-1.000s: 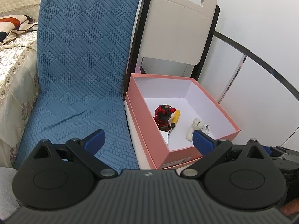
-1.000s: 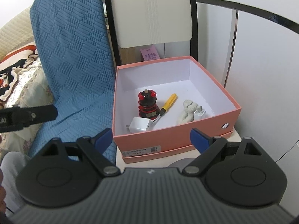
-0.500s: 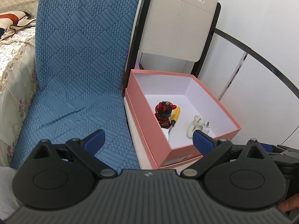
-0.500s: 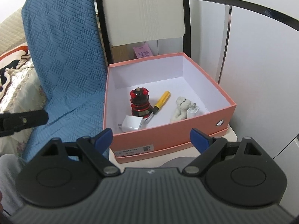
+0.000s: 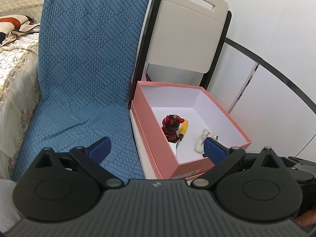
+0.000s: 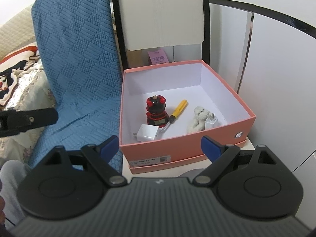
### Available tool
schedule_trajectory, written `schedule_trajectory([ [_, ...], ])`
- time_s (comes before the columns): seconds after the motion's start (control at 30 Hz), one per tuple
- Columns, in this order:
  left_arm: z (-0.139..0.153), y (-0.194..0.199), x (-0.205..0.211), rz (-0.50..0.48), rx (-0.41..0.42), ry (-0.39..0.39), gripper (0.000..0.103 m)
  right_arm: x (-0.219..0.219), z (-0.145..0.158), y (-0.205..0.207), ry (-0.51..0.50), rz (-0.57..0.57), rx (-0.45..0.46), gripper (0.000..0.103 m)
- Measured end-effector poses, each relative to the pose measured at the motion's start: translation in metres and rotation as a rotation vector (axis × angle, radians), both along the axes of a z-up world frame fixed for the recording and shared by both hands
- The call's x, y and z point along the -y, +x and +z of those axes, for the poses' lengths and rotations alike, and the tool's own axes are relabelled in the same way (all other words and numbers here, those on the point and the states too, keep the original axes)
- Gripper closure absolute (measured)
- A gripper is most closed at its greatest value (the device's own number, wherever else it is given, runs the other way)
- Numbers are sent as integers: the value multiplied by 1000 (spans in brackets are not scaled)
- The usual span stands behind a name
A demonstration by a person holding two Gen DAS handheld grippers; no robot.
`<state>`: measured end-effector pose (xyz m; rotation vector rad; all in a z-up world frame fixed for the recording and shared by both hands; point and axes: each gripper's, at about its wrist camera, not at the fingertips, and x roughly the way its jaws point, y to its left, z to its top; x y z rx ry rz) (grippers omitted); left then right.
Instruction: Organize rigid objects
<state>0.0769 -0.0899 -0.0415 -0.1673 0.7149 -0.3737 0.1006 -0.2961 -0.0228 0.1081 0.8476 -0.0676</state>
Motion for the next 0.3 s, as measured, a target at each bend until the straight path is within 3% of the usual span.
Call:
schedule_trajectory([
  [0.3, 2, -1, 1, 1, 5, -2, 2, -4, -1, -1, 8, 9, -4, 12],
])
